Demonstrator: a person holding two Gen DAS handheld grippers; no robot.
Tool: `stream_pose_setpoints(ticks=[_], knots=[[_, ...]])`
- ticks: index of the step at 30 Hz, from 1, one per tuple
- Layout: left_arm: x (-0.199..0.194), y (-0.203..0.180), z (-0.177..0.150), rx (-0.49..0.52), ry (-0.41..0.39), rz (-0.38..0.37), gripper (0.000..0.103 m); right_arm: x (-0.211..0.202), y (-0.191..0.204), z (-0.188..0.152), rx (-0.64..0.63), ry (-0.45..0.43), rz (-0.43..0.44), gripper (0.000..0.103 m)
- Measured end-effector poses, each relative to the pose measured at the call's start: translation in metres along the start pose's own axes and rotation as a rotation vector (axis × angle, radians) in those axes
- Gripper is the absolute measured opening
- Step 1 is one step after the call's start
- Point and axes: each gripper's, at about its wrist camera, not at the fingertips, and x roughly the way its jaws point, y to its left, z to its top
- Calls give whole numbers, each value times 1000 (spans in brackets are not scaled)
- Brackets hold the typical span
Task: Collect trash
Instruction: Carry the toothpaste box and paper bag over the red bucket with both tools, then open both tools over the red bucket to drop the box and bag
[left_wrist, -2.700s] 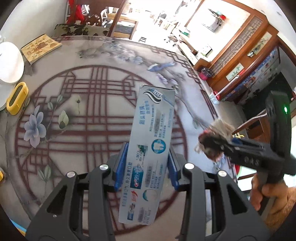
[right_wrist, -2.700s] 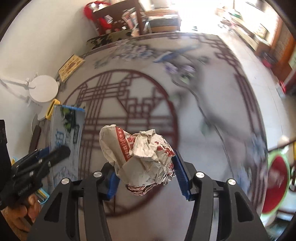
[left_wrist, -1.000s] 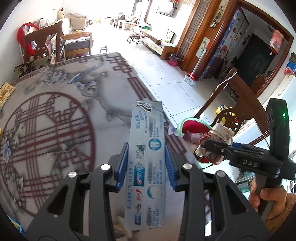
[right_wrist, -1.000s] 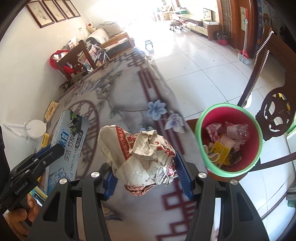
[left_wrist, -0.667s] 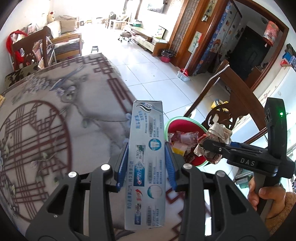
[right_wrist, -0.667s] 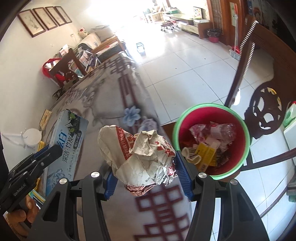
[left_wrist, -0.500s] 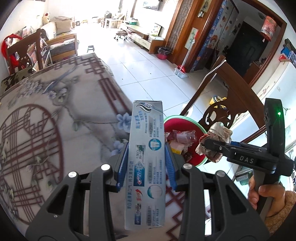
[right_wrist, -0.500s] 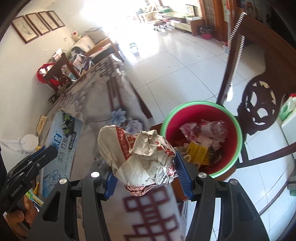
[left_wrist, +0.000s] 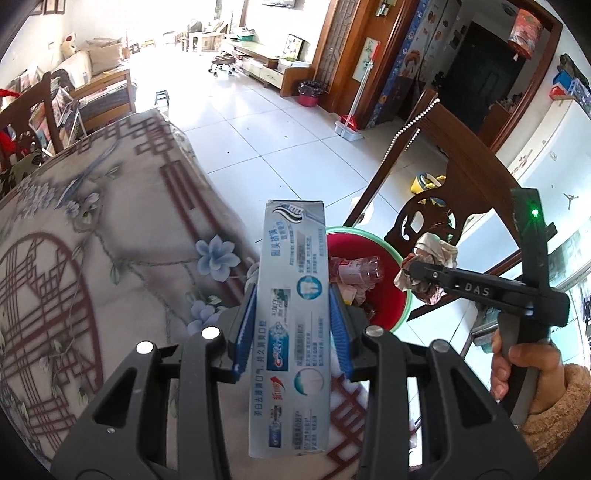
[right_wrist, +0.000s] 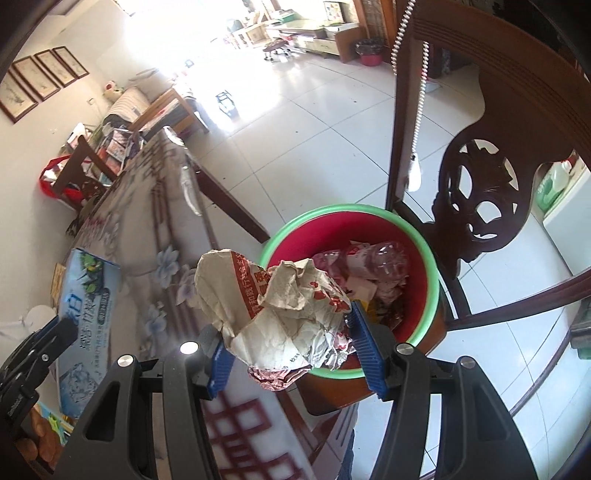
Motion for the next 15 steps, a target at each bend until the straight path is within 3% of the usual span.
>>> stream_pose_setpoints(ticks=[15], knots=[[53, -39, 32, 101, 29, -49, 36, 19, -31, 14, 70, 21, -41, 64]])
